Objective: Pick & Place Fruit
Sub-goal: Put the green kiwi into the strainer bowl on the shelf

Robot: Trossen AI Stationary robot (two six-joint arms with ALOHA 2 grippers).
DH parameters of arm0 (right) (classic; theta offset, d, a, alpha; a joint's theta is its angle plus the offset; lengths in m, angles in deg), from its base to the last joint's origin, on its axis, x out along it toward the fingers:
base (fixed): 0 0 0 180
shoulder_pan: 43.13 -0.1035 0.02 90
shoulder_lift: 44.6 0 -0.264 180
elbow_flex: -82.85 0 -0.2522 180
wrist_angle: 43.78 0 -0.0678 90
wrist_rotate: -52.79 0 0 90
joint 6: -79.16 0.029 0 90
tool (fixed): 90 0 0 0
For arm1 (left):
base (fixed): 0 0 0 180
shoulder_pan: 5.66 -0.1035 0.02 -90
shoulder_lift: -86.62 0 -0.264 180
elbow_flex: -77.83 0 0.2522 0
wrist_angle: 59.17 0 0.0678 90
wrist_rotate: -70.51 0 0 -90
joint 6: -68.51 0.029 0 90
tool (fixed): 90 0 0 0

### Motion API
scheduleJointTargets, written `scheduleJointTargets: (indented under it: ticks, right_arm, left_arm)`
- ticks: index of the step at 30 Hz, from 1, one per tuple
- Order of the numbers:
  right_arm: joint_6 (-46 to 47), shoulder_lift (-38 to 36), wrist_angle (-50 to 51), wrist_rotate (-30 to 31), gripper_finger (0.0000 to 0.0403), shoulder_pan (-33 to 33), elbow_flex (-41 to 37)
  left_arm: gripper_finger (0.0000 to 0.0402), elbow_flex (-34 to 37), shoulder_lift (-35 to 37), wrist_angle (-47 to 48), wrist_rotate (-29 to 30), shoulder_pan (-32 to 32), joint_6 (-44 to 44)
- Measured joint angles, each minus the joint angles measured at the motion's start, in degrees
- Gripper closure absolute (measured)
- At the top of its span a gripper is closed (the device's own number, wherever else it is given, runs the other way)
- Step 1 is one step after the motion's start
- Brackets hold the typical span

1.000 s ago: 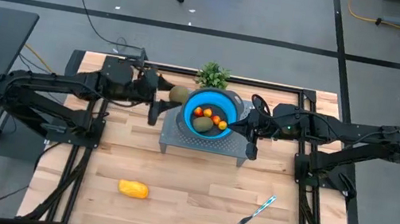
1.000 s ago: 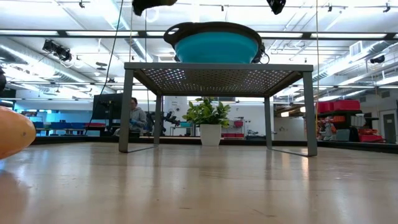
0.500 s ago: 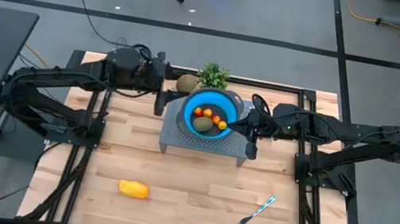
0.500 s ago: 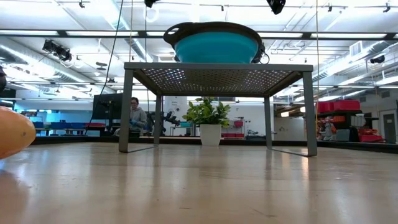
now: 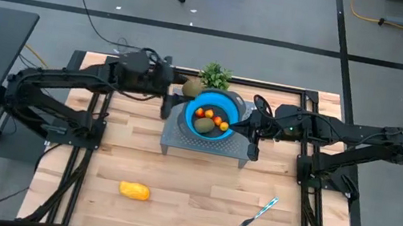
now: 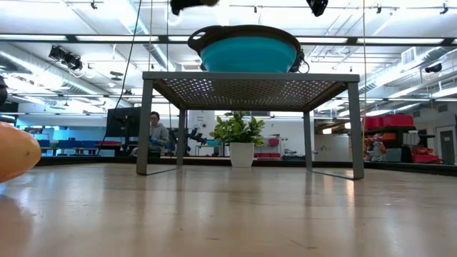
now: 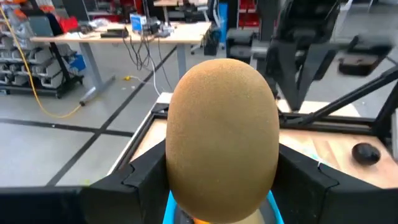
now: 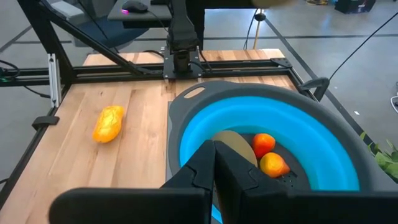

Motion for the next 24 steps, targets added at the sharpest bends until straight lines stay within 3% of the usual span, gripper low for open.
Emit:
scheduleJointTargets:
  ticks: [11,24]
  right_arm:
    - [-0.02,0.00,0.19,0.92,0.0390,0.00,0.00]
    - [-0.02,0.00,0.63,0.98,0.0390,0.01,0.00]
  left_arm:
    - [0.0166,0.02,-8.08,-0.30,-3.63,0.00,0.09]
    - [0.0166,0.02,-9.18,-0.72,-4.63,-0.04,0.14]
